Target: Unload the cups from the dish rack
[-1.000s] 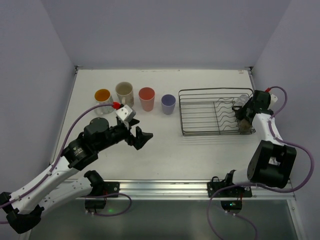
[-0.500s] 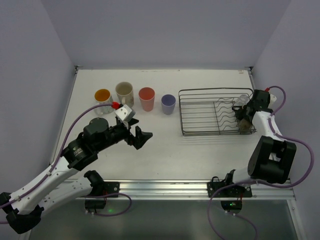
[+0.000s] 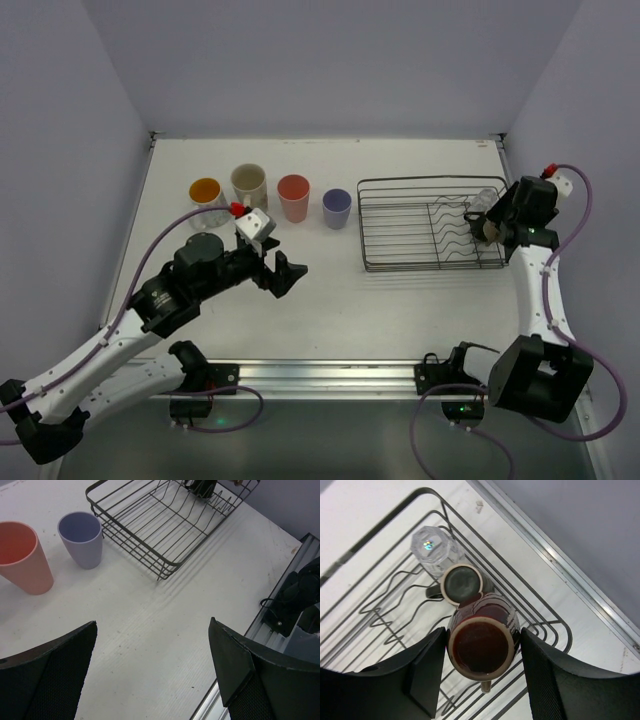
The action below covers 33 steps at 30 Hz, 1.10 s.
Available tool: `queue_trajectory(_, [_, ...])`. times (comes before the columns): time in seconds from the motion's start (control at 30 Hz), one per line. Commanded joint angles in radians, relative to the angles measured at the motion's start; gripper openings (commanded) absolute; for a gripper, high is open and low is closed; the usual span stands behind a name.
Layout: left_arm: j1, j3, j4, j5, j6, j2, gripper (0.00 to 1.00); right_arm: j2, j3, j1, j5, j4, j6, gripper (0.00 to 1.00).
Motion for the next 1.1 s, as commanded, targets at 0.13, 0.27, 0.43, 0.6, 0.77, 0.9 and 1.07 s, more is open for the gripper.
queue_trajectory(0.13, [0.003, 0.015, 0.045, 0.022, 0.003, 0.05, 0.95, -0.138, 0.027, 0.017, -0.129, 0.04, 0.045, 0.13])
queue_trajectory(0.27, [0.006, 0.03, 0.075, 0.085, -0.04, 0.091, 0.95, -0.197, -0.024, 0.024, -0.276, 0.082, 0.103, 0.13])
queue_trajectory(0.43, [0.006, 0.061, 0.123, 0.117, -0.132, 0.168, 0.95, -0.235, -0.117, 0.043, -0.468, 0.209, 0.195, 0.11])
queue_trajectory(0.6, [0.006, 0.072, 0.336, 0.18, -0.276, 0.312, 0.93, -0.232, -0.17, 0.087, -0.603, 0.342, 0.293, 0.1])
queue_trajectory(0.77, [0.006, 0.151, 0.546, 0.228, -0.396, 0.532, 0.91, -0.247, -0.228, 0.161, -0.763, 0.508, 0.416, 0.11])
queue_trajectory(0.9, [0.006, 0.24, 0.657, 0.272, -0.477, 0.678, 0.89, -0.289, -0.278, 0.204, -0.852, 0.644, 0.513, 0.11])
queue_trajectory(1.07, [0.007, 0.302, 0.752, 0.283, -0.534, 0.812, 0.89, -0.323, -0.343, 0.213, -0.935, 0.755, 0.59, 0.11])
